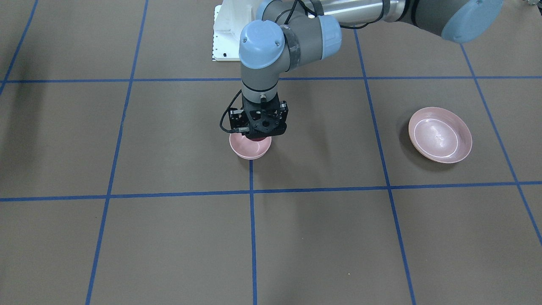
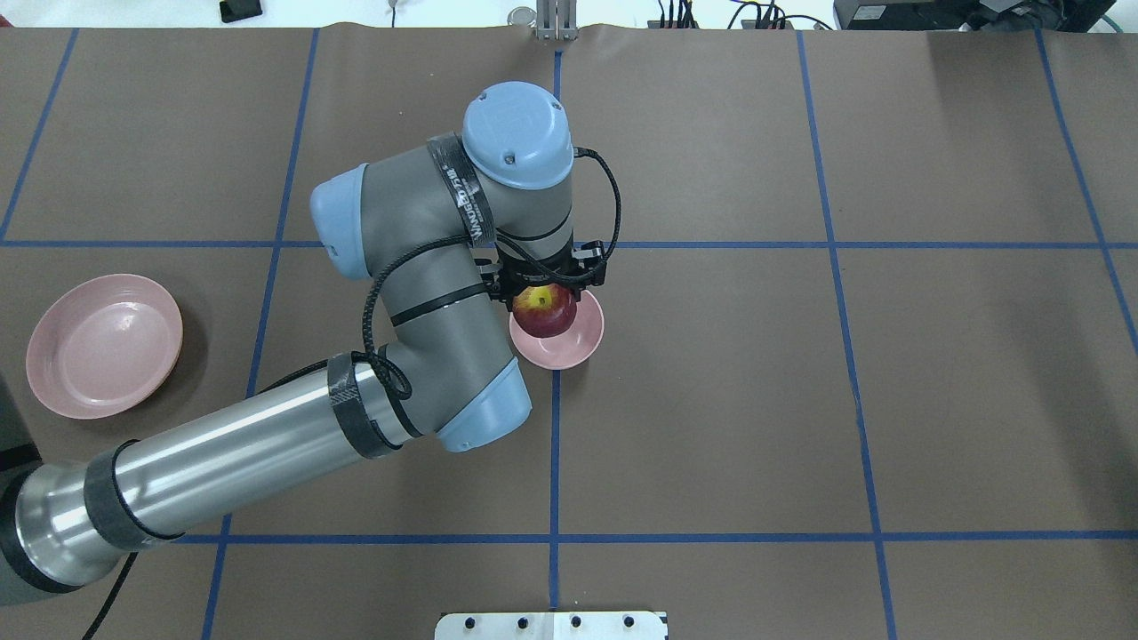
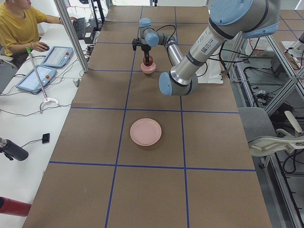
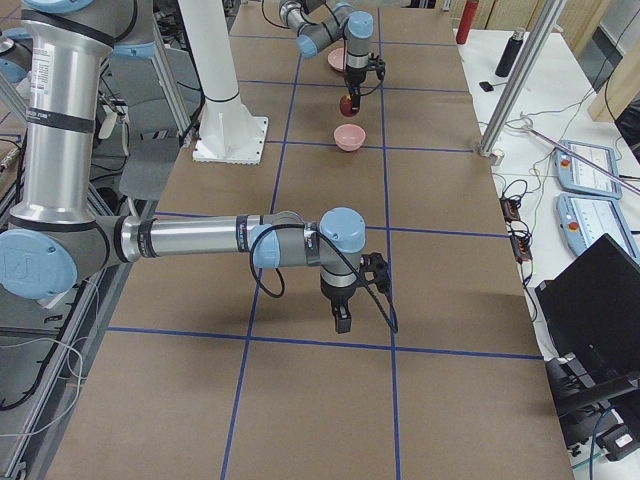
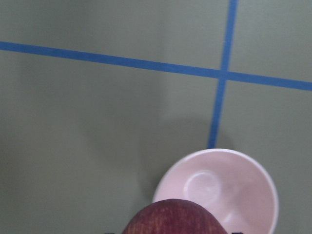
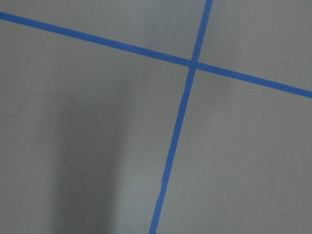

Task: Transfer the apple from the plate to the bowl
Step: 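Lift the apple with the left gripper and carry it over the bowl, then lower the apple into the pink bowl and open the left gripper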

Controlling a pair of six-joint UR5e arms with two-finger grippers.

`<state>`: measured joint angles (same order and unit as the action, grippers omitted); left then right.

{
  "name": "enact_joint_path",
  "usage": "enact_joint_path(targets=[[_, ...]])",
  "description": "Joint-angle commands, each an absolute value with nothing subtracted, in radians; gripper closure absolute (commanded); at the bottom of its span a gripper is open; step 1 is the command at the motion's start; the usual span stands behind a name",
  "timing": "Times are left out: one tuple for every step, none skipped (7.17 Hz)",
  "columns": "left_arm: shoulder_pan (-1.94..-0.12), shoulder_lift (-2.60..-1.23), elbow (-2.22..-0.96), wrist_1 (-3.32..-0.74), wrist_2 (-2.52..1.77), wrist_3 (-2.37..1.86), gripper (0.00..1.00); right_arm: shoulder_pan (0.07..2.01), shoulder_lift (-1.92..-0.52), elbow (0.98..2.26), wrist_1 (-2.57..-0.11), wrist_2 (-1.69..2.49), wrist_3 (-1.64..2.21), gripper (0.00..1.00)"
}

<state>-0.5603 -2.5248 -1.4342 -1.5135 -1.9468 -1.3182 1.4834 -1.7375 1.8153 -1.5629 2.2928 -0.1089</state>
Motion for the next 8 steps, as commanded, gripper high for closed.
enact_joint_path(targets=[[-0.531, -2.539, -1.359, -1.587, -1.905, -1.336, 0.95, 1.483, -1.736, 1.816, -1.563, 2.295, -0.109, 0.00], [-0.520, -2.534, -1.358, -1.588, -1.904, -1.335, 0.89, 1.483, -1.738, 1.816, -1.563, 2.296, -0.109, 0.00], [-0.515, -2.534, -1.358, -1.589, -1.904, -1.336, 0.81, 1.483, -1.736, 1.816, -1.563, 2.295, -0.109, 0.00], [-0.515, -2.533, -1.358, -1.589, -1.904, -1.333, 0.68, 1.483, -1.736, 1.816, -1.563, 2.295, -0.109, 0.00], [-0.515, -2.531, -1.358, -1.591, -1.904, -1.330, 0.50, 1.483, -1.736, 1.815, -1.563, 2.295, -0.110, 0.00], [-0.515, -2.530, -1.358, -1.591, -1.904, -1.328, 0.12, 1.483, -1.736, 1.816, -1.563, 2.295, -0.110, 0.00], [-0.515, -2.530, -1.359, -1.589, -1.904, -1.328, 0.03, 1.483, -1.736, 1.816, -1.563, 2.295, -0.110, 0.00], [-0.515, -2.525, -1.359, -1.589, -1.904, -1.328, 0.02, 1.483, -1.738, 1.816, -1.563, 2.295, -0.110, 0.00]])
